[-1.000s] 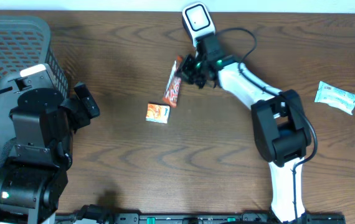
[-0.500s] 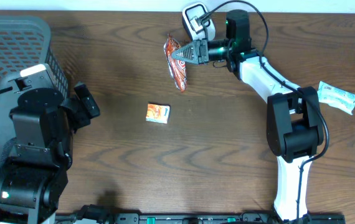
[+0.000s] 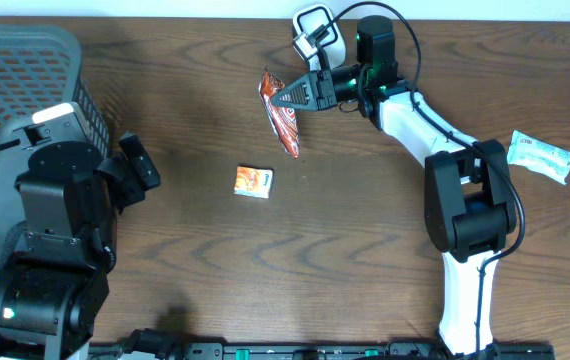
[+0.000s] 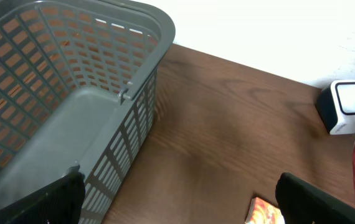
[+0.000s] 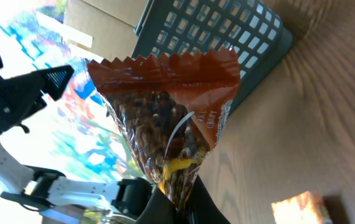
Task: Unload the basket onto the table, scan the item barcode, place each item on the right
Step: 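Turn the chocolate bar and bring it toward the scanner, then hold the chocolate bar barcode in front of the scanner window, then move the chocolate bar to the right table edge and release it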
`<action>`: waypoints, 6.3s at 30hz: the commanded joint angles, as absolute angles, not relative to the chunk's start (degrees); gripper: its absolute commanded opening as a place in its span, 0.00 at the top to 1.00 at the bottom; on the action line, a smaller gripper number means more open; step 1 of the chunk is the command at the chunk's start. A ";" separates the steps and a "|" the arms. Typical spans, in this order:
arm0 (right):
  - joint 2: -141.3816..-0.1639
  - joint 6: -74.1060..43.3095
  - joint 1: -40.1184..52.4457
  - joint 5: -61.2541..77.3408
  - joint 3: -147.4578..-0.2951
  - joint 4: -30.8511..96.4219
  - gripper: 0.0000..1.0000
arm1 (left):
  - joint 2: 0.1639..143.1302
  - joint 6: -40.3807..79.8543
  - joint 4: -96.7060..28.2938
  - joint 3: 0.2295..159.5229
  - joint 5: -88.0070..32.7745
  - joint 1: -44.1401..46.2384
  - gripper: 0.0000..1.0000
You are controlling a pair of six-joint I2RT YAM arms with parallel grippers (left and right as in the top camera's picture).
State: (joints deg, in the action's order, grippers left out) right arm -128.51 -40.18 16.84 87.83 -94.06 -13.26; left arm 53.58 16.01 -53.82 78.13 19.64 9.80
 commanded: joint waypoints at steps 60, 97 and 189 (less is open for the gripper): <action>-120.20 -19.33 21.28 14.61 -94.45 39.24 0.99 | 53.47 15.05 -53.98 78.50 20.21 9.54 0.02; -120.73 -14.22 20.56 -10.07 -94.54 -4.60 0.99 | 53.47 15.05 -54.00 78.50 20.21 9.54 0.02; -122.96 -31.05 -15.25 -13.19 -108.95 53.65 0.99 | 53.47 15.05 -53.98 78.50 20.21 9.54 0.02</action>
